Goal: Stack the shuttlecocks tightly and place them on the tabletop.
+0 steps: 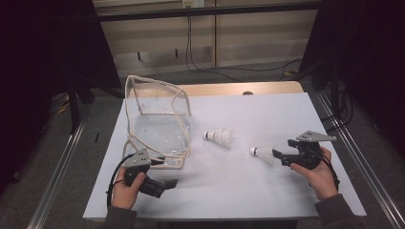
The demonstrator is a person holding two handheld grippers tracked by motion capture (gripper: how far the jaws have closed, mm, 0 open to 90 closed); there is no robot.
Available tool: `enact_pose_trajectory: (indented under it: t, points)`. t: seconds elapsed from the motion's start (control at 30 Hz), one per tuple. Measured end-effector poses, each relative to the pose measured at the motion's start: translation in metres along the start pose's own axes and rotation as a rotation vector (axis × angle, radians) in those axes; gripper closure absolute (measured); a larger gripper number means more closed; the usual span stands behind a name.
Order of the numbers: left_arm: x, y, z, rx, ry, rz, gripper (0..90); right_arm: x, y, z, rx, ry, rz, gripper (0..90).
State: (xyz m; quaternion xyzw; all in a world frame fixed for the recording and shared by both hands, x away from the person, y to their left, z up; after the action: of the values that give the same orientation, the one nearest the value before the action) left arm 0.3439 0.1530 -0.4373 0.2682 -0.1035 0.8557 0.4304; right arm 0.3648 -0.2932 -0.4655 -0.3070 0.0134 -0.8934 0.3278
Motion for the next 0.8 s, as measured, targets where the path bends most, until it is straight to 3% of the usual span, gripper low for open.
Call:
enact_pose_trajectory:
  t: [0.8]
  points:
    - [-0.001, 0.001, 0.001, -0.004, -0.002, -0.002, 2.8, 0.015, -0.007, 0.003, -0.019, 0.048, 0.035, 9.4]
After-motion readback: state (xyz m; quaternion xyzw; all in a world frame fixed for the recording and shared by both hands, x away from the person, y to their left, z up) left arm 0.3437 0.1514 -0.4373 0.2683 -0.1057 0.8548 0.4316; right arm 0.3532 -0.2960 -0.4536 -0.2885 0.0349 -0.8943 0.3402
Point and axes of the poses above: each handheld gripper's, and its own axes: x roughly backward along the jaws, z roughly out of its top, y roughly to its right, the point moved 5 cm from there along -x, roughly forward along the jaws, and after that the axes turned 13 degrees about z, right-handed, at the moved point
